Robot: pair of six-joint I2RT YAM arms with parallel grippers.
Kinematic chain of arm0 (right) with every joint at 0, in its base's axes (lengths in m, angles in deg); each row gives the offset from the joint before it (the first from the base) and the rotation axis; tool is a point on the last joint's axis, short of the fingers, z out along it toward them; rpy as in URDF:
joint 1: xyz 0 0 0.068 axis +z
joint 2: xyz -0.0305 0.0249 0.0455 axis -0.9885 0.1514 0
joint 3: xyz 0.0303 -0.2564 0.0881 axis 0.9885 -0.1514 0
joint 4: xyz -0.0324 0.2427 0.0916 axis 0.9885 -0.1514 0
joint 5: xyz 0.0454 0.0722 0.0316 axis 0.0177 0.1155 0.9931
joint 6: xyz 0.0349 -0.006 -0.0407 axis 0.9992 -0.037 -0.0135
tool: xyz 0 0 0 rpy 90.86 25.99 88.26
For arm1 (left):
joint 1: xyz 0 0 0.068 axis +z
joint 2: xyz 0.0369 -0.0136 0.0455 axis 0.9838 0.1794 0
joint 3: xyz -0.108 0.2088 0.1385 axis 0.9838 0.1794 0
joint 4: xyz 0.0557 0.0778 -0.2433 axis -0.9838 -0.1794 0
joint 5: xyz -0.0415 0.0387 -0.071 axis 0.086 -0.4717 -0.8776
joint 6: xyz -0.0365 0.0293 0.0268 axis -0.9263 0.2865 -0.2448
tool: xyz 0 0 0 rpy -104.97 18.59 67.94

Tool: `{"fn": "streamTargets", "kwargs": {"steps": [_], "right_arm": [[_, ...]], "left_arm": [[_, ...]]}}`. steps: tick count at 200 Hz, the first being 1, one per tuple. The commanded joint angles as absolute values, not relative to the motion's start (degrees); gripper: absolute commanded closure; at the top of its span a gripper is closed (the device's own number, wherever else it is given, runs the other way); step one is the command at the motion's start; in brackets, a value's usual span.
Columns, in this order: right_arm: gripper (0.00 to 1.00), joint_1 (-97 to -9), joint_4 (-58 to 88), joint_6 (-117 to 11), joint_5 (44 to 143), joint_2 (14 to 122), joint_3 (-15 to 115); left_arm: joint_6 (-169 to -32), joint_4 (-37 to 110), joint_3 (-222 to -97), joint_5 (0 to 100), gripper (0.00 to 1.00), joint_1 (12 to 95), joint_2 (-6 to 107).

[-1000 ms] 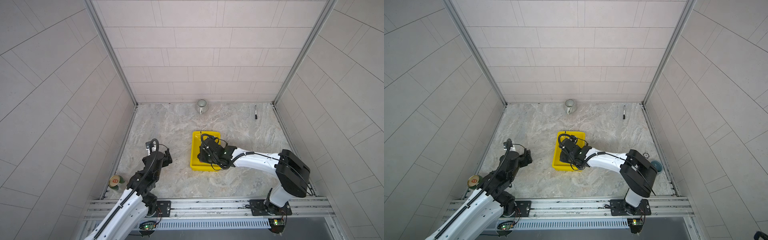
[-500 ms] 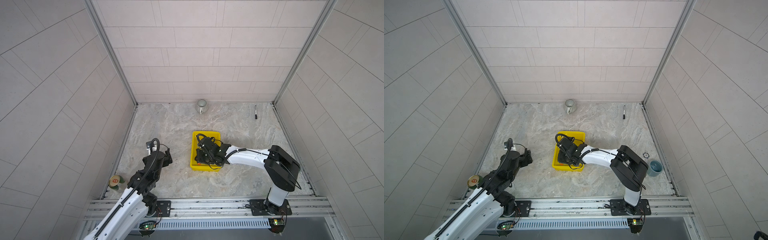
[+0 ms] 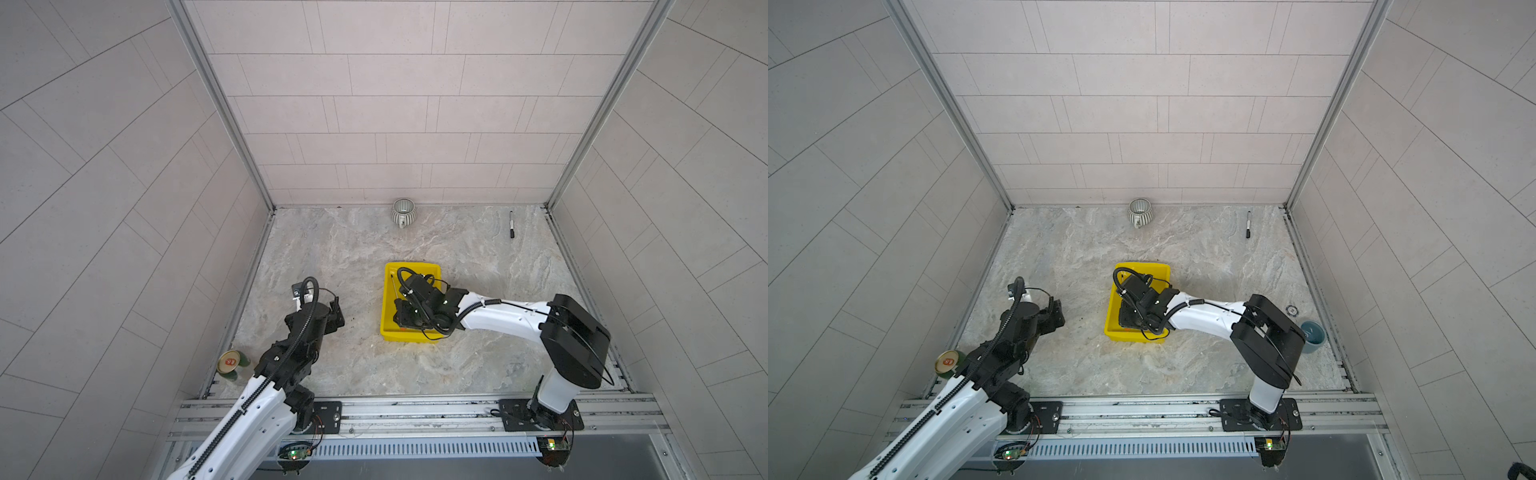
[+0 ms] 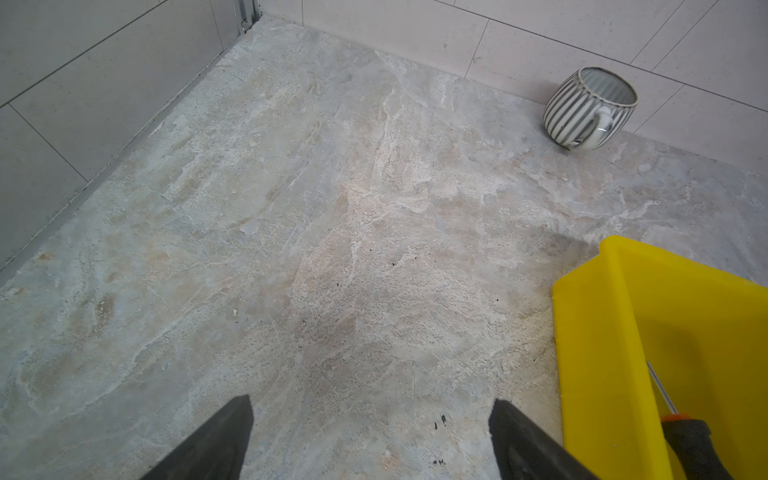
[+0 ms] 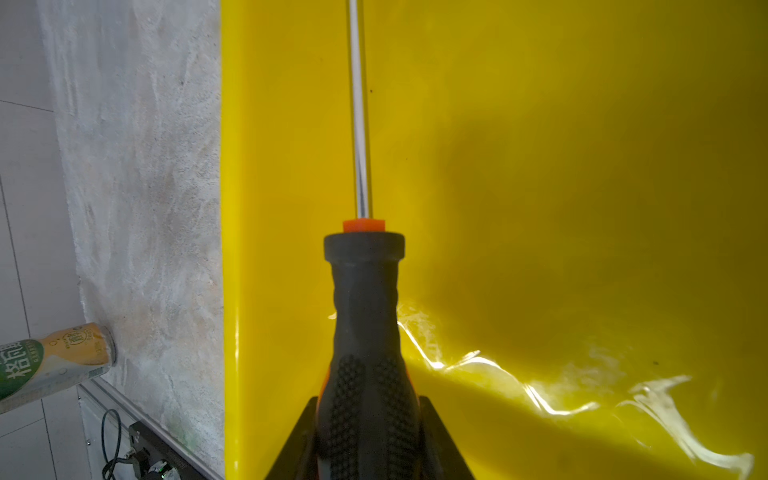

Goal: Put the screwdriver in the bin
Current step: 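Carry the screwdriver with the right gripper over the yellow tray and lower it, then open the right gripper to release the screwdriver into the tray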

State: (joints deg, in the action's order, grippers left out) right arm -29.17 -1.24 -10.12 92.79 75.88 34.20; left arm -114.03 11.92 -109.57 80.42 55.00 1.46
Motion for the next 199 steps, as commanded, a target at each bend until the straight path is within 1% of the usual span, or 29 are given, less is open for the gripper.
{"fn": "streamTargets", "kwargs": {"steps": [1,17,33,50,58,74,109,131,199], "right_arm": [[0.66,-28.9,-3.6,-12.8,88.4,69.9,33.3],[0.66,-29.0,-4.8,-13.8,87.2,67.8,33.2],[0.68,-29.0,-3.9,-14.1,88.1,67.6,33.3],[0.70,-29.1,-2.8,-14.0,89.7,69.5,34.3],[0.73,-29.1,-2.8,-13.8,90.7,70.7,35.0],[0.76,-28.9,-1.3,-12.5,91.5,72.9,35.1],[0.77,-28.9,1.1,-10.9,91.5,77.2,35.3],[0.74,-28.9,3.4,-10.4,91.8,78.9,34.9],[0.66,-28.9,2.6,-11.8,93.6,81.8,37.5]], "left_arm": [[-113.9,11.7,-109.0,80.9,0.05,55.0,1.5],[-114.1,11.4,-109.0,81.5,0.05,55.0,1.2],[-114.1,11.9,-108.9,81.2,0.05,54.9,1.3],[-113.7,11.9,-109.0,80.4,0.05,55.0,1.9],[-113.9,11.6,-109.2,80.9,0.05,55.0,1.8],[-114.2,11.5,-109.1,81.7,0.05,55.0,1.7],[-114.2,11.3,-108.9,81.5,0.05,55.0,0.7],[-114.1,11.3,-108.8,81.4,0.05,55.0,0.3],[-114.0,11.4,-108.9,81.6,0.05,54.9,0.6]]}}
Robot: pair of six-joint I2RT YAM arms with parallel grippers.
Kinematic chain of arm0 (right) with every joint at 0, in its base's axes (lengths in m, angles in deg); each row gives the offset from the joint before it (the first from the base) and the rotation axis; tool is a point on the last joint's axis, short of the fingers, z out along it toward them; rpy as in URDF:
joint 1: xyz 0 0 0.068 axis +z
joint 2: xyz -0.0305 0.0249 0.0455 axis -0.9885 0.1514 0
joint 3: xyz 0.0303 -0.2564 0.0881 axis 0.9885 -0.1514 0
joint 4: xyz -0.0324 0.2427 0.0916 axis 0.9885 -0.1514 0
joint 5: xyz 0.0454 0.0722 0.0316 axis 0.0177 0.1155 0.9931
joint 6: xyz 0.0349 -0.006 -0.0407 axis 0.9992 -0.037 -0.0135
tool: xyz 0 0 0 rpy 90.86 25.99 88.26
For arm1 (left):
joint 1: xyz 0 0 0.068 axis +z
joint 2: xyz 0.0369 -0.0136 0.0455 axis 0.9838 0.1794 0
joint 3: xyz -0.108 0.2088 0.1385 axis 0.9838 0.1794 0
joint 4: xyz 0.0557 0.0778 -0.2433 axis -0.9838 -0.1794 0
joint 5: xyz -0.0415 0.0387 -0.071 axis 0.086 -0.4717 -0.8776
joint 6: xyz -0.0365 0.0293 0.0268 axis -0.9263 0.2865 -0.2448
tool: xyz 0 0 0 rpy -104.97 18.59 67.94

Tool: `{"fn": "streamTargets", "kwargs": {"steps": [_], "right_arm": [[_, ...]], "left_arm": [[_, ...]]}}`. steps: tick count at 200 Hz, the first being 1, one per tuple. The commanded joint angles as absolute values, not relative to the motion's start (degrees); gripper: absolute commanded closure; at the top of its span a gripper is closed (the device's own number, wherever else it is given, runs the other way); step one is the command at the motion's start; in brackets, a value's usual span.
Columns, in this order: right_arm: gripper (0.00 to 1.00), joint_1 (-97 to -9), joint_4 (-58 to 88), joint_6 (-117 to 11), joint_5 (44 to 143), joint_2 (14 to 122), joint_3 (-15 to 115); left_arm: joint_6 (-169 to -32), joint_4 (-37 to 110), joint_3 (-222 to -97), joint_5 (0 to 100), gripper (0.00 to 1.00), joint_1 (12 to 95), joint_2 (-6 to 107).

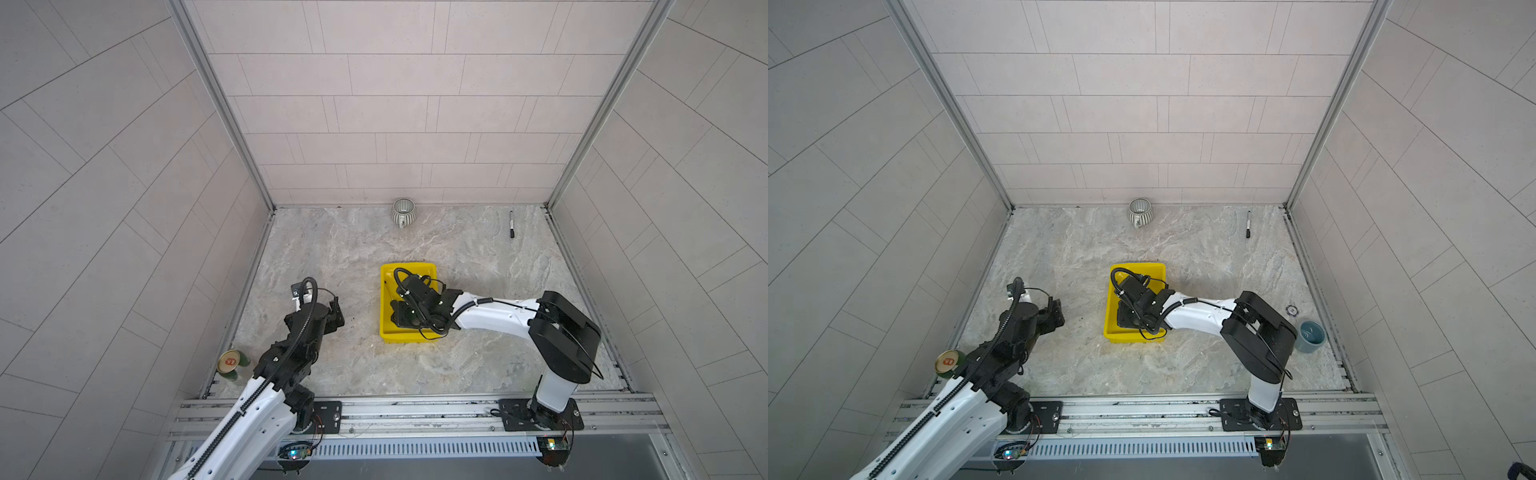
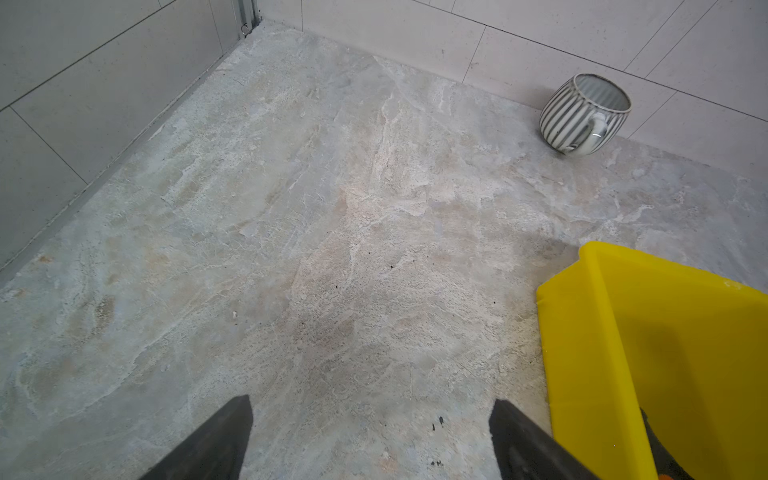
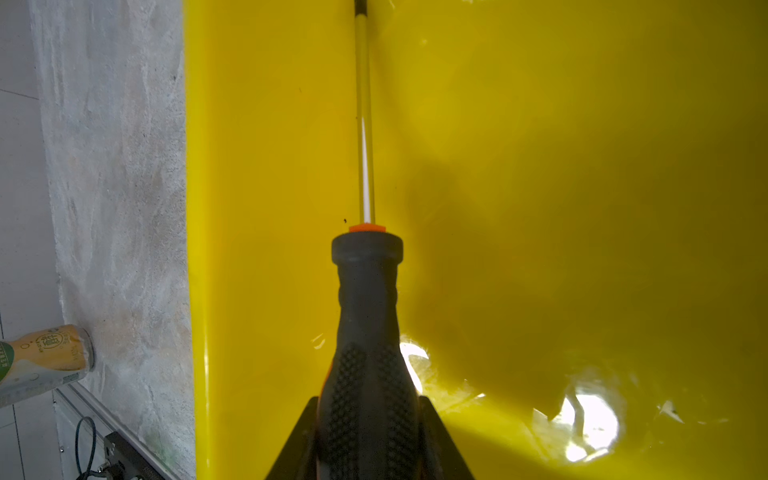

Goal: Put the screwdriver in the bin
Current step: 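Open the right gripper to release the screwdriver into the tray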

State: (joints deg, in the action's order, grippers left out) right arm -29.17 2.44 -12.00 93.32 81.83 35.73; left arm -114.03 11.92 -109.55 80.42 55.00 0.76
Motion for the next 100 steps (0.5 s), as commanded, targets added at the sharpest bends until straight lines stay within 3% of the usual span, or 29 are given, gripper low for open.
{"fn": "streamTargets", "kwargs": {"steps": [1,16,53,100], "right_arm": [[0.66,-28.9,2.6,-11.8,93.6,81.8,37.5],[0.65,-28.9,2.4,-12.5,93.6,81.7,37.7],[0.49,-28.8,1.9,-13.9,93.0,79.6,37.1],[0.48,-29.0,-3.9,-18.5,87.8,71.7,36.7]], "left_arm": [[-114.1,11.4,-108.9,81.6,0.05,55.0,0.6],[-114.1,11.4,-108.9,81.5,0.05,55.0,0.7],[-114.2,11.2,-108.9,81.6,0.04,54.9,0.6],[-114.3,11.1,-108.9,81.7,0.05,55.0,1.0]]}}
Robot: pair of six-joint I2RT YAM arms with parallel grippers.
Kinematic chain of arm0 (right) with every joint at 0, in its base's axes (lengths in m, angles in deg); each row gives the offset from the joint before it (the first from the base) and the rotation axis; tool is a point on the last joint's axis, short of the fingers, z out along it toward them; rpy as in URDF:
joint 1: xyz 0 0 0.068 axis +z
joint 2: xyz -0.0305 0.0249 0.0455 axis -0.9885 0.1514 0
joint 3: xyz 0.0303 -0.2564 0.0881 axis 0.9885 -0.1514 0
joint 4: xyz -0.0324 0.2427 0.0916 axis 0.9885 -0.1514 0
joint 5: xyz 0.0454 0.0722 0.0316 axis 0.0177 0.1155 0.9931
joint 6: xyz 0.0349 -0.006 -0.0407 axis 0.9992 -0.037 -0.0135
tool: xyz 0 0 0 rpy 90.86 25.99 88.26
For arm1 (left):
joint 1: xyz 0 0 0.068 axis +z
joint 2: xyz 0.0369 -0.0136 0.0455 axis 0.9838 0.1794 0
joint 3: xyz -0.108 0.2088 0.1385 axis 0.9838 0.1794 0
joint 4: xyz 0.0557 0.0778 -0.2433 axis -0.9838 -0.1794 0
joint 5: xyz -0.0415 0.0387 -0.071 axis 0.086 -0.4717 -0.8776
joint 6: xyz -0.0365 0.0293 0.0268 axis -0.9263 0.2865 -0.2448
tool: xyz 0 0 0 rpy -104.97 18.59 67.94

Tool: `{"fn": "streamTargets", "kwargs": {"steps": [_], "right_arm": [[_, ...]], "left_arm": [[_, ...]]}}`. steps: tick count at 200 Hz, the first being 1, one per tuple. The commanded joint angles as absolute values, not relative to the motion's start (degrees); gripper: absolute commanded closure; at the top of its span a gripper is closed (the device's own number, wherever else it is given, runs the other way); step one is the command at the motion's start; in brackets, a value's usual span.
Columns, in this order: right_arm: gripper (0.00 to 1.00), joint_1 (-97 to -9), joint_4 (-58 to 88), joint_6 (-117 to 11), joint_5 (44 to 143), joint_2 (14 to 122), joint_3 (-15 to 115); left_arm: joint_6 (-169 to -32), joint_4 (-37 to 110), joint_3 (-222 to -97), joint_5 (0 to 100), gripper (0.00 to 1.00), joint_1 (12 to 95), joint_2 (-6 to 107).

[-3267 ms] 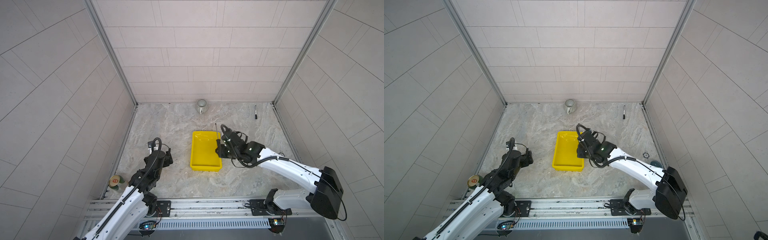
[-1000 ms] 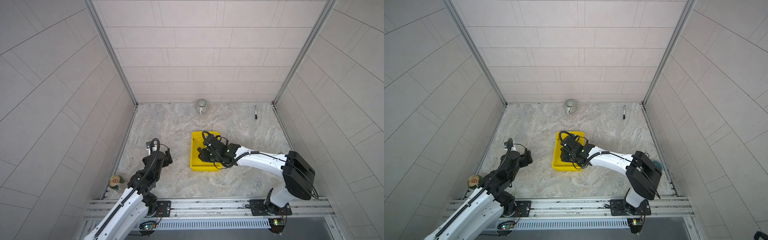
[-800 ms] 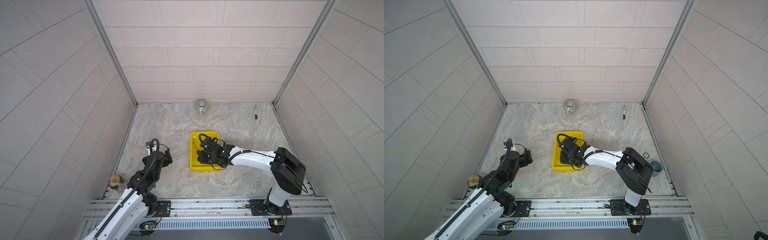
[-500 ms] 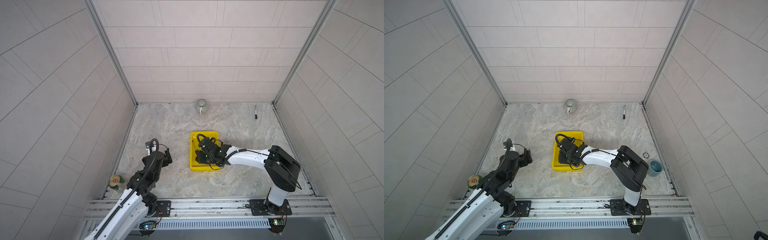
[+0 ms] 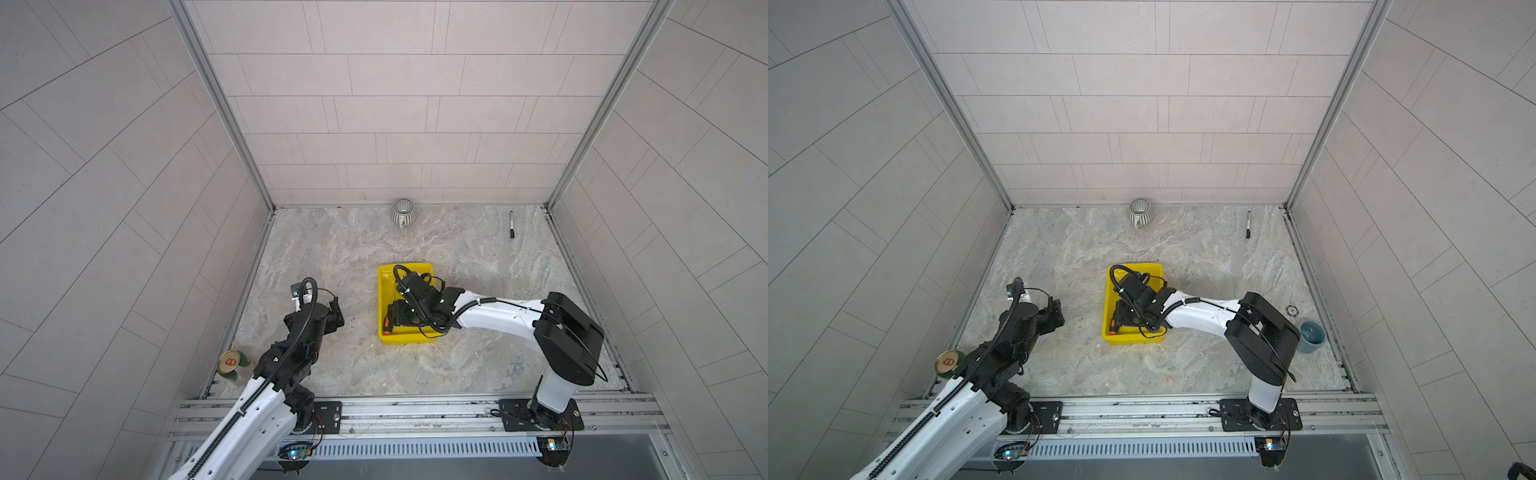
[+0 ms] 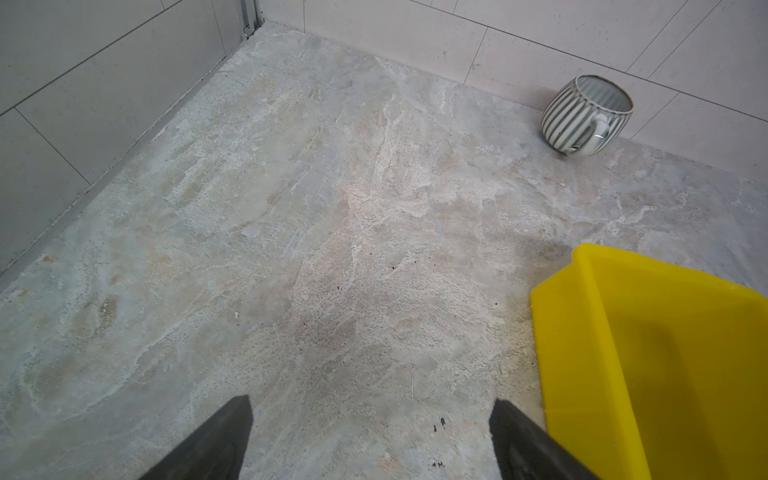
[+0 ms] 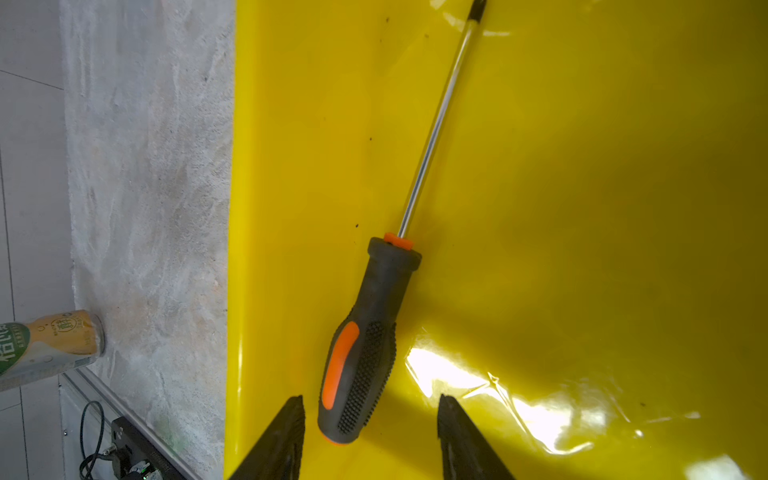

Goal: Put the screwdriver in the bin

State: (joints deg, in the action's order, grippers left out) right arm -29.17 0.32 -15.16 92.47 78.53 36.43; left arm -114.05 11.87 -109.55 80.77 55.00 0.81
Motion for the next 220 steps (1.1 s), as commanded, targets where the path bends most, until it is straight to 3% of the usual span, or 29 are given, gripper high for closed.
{"fn": "streamTargets", "kwargs": {"steps": [1,44,51,56,60,73,86,125,161,204,220], "right_arm": [[0.48,-29.0,-4.1,-18.8,87.6,71.4,36.6],[0.42,-29.6,-12.5,-31.0,69.1,54.7,32.1],[0.27,-29.6,-13.6,-32.5,63.6,51.2,30.4],[0.05,-29.6,-14.5,-32.9,58.6,48.7,29.1],[0.01,-29.6,-15.4,-32.9,54.2,46.7,28.1],[0.01,-30.2,-16.6,-34.2,43.3,39.7,24.6],[0.01,-33.1,-13.8,-40.1,39.2,33.7,20.9],[0.01,-52.6,-6.2,-46.5,44.7,28.1,15.3],[0.00,-62.9,9.0,-56.5,46.3,34.9,10.8],[0.00,-67.1,42.9,-66.4,45.2,49.9,-1.9],[0.00,-67.8,49.4,-66.8,45.2,54.2,-4.1]], "left_arm": [[-114.3,11.1,-109.0,81.7,0.05,55.0,1.1],[-113.9,12.3,-109.4,80.6,0.04,55.0,3.5],[-113.9,12.3,-109.5,80.5,0.04,55.0,4.1],[-113.9,12.3,-109.6,80.6,0.04,55.0,4.5],[-114.0,12.4,-109.6,80.7,0.04,55.0,4.8],[-114.0,12.9,-109.8,80.6,0.04,55.0,5.8],[-113.6,13.0,-110.2,80.1,0.04,55.0,6.8],[-113.9,12.3,-110.2,80.2,0.04,55.0,6.3],[-114.2,12.1,-109.4,80.8,0.04,54.9,3.7],[-114.1,12.1,-109.6,80.7,0.04,55.0,4.4],[-114.0,12.2,-109.8,80.3,0.04,55.0,5.1]]}}
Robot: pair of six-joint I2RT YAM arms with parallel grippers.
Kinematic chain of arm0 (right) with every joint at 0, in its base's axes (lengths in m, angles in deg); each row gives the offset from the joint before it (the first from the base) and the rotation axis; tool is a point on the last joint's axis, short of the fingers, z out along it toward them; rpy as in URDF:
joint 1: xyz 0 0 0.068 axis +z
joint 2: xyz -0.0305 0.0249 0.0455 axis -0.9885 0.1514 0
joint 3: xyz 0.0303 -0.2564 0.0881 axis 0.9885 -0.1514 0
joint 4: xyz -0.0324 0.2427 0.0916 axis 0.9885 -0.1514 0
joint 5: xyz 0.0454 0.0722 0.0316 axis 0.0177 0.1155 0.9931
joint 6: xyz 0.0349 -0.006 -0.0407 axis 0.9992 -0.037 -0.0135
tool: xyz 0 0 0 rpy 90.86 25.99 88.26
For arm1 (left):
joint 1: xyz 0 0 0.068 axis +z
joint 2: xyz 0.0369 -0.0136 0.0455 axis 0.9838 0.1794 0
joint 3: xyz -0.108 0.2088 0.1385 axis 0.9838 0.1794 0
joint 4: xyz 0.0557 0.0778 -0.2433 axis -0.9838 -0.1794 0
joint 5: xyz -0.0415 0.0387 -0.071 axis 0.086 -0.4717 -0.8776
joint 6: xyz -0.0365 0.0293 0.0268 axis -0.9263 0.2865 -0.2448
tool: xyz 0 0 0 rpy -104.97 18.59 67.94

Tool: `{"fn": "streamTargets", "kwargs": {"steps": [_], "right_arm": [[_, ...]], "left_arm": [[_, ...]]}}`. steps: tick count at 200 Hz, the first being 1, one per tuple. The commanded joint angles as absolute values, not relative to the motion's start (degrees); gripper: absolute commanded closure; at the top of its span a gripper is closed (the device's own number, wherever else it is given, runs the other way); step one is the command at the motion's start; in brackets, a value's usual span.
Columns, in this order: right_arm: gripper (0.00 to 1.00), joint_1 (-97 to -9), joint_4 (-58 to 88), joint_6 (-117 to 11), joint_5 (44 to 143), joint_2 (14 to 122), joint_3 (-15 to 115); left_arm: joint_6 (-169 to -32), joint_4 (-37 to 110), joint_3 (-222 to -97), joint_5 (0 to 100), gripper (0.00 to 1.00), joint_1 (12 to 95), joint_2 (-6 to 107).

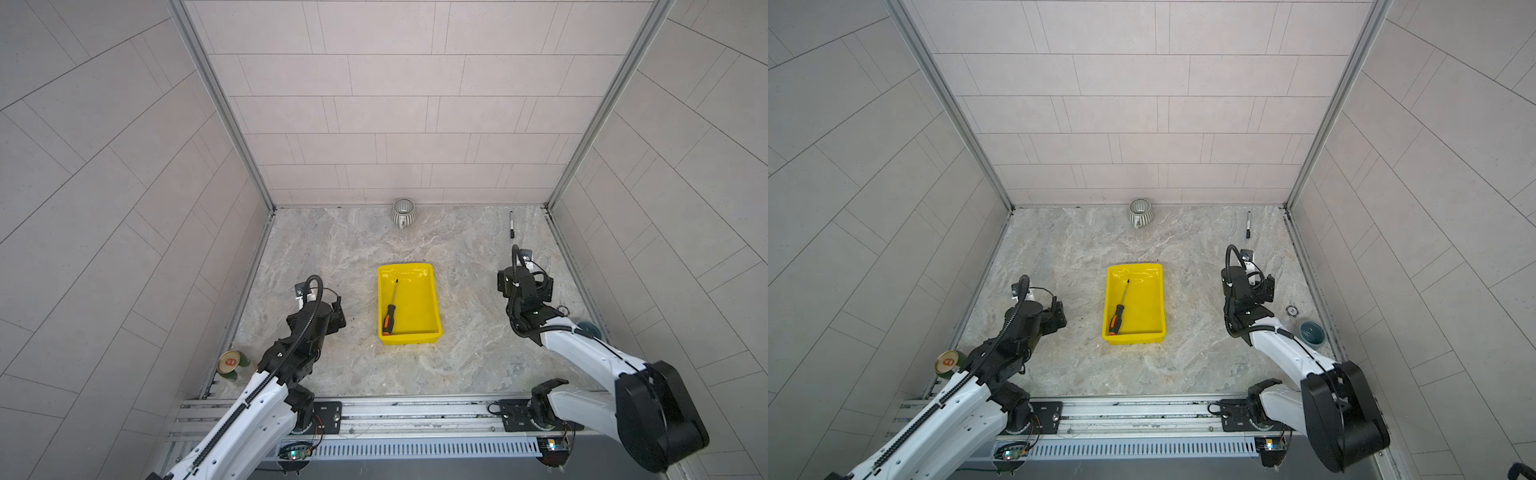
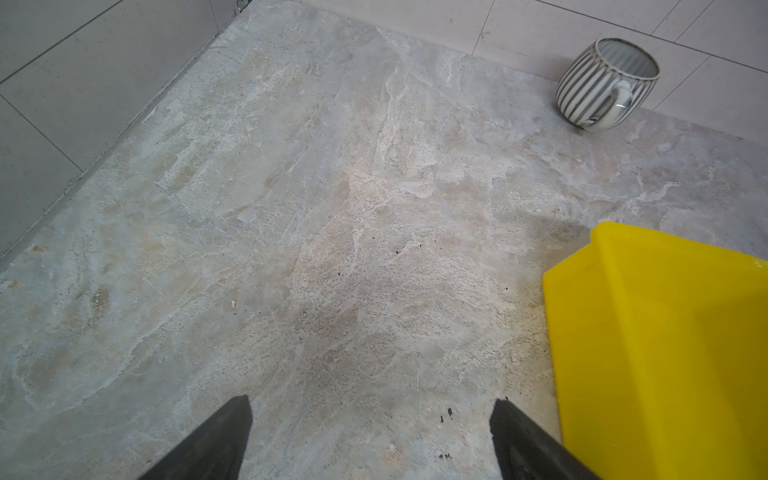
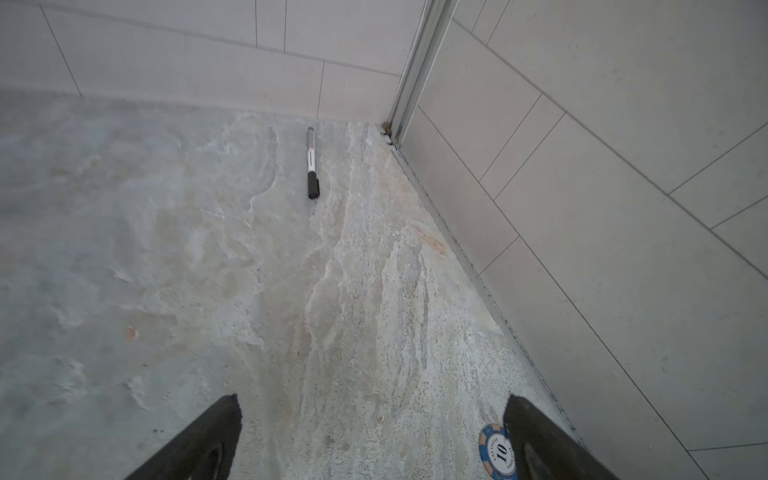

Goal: Put the screwdriver in the bin

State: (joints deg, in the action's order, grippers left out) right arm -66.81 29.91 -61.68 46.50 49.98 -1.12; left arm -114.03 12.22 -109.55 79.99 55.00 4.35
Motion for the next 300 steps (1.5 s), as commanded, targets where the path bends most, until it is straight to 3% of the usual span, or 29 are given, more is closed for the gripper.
{"fn": "streamTargets", "kwargs": {"steps": [1,82,118,152,185,202,221,272,300], "right_arm": [[0.00,-67.8,49.5,-66.8,45.2,54.4,-4.1],[0.00,-70.0,60.1,-69.8,45.8,63.8,-3.8],[0.01,-70.3,71.6,-71.9,46.8,69.0,-6.3],[0.00,-71.1,69.0,-70.8,50.0,68.2,-6.1],[0.00,-74.8,66.2,-69.2,60.2,69.0,-5.3],[0.00,-74.8,76.2,-69.5,59.0,71.9,-8.3],[0.00,-74.6,77.9,-69.7,59.0,72.0,-9.4],[0.00,-74.3,73.8,-70.1,59.9,71.6,-7.6],[0.00,-74.4,74.5,-70.3,59.9,71.8,-7.8]], "left_arm": [[-114.0,12.2,-109.8,80.3,0.04,55.0,5.1],[-113.9,12.4,-109.9,80.2,0.04,55.0,5.8],[-114.0,12.3,-109.9,80.5,0.04,55.0,5.6],[-114.1,12.3,-109.9,80.6,0.04,55.0,5.7],[-114.1,12.6,-109.9,80.5,0.04,55.0,6.1],[-114.0,13.0,-110.1,80.2,0.03,55.0,6.9],[-114.0,13.1,-110.4,80.3,0.02,54.9,8.3],[-113.2,19.3,-109.4,77.2,0.00,55.0,11.9],[-111.3,20.8,-113.8,83.1,0.00,54.9,12.5]]}}
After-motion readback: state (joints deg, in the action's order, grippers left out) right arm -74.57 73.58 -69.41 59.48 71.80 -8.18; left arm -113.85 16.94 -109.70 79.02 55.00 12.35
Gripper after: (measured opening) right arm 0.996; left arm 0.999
